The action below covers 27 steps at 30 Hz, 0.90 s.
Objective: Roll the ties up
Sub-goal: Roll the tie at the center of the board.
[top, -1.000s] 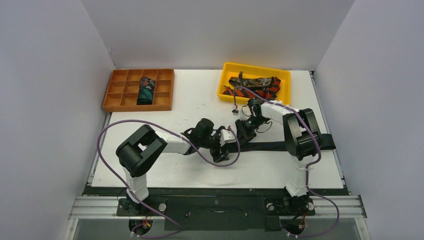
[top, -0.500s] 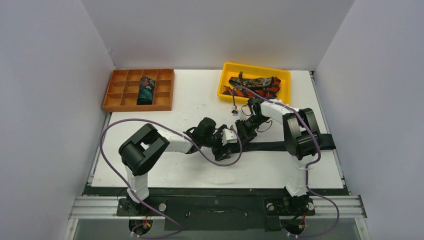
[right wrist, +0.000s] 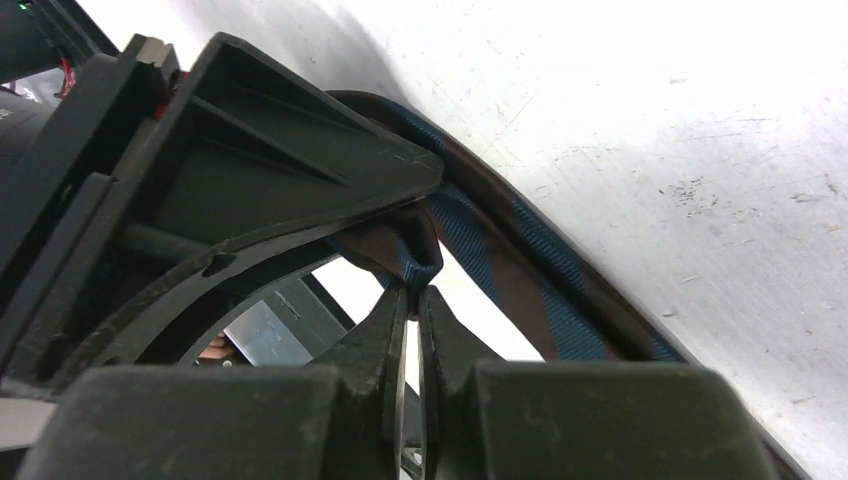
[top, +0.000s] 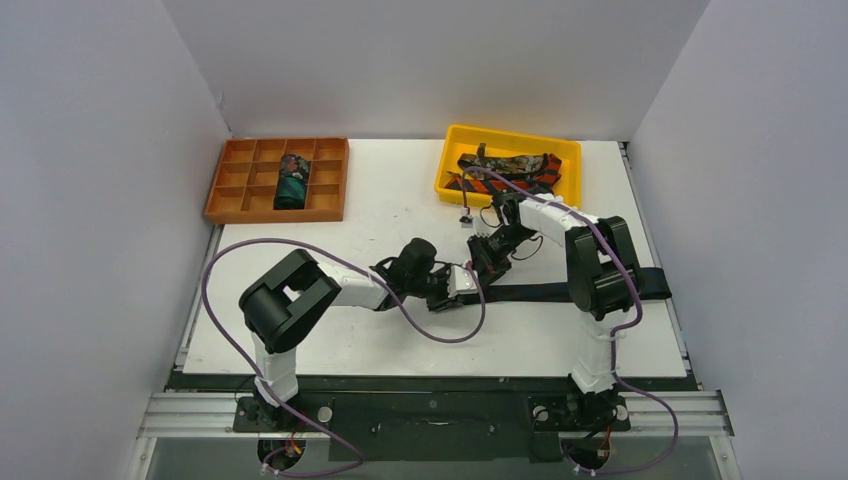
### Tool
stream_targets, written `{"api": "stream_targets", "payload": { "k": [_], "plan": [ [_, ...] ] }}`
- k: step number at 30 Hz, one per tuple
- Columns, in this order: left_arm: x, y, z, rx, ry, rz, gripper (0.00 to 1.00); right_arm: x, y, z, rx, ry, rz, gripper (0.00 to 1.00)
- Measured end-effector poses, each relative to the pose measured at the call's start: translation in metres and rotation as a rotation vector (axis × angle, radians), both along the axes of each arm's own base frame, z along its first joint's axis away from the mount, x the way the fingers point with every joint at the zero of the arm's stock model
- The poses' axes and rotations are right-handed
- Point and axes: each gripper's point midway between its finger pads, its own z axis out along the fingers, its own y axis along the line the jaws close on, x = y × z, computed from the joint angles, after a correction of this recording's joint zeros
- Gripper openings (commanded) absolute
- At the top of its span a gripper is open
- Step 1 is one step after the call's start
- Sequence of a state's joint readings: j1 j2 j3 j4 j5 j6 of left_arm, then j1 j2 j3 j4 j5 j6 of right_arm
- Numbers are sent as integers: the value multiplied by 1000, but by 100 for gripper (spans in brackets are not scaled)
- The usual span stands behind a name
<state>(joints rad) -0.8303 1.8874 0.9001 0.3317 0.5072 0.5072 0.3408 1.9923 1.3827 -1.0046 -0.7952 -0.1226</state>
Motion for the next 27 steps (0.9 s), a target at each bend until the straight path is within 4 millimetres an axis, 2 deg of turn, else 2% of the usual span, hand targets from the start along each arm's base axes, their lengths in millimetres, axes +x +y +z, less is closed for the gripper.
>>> {"api": "stream_targets", "payload": {
  "k": [4, 7, 11, 15, 19, 27],
  "plan": [
    [-3, 1, -1, -1, 36, 10, 23, -2, 0, 4, 3, 13, 2, 0],
    [-4, 3, -2, -5, 86, 40, 24, -3, -1, 3, -1, 14, 9, 0],
    [-4, 6, -2, -16, 150, 77, 35, -1, -3, -7, -19, 24, 19, 0],
    [-5, 7, -1, -25, 186, 86, 42, 2, -11, -30, -85, 43, 29, 0],
    [-8, 9, -1, -35, 205, 81, 51, 3, -12, -33, -96, 68, 23, 0],
    [-15, 38, -1, -34, 204, 116, 53, 3, -13, -34, -98, 65, 23, 0]
  ]
}}
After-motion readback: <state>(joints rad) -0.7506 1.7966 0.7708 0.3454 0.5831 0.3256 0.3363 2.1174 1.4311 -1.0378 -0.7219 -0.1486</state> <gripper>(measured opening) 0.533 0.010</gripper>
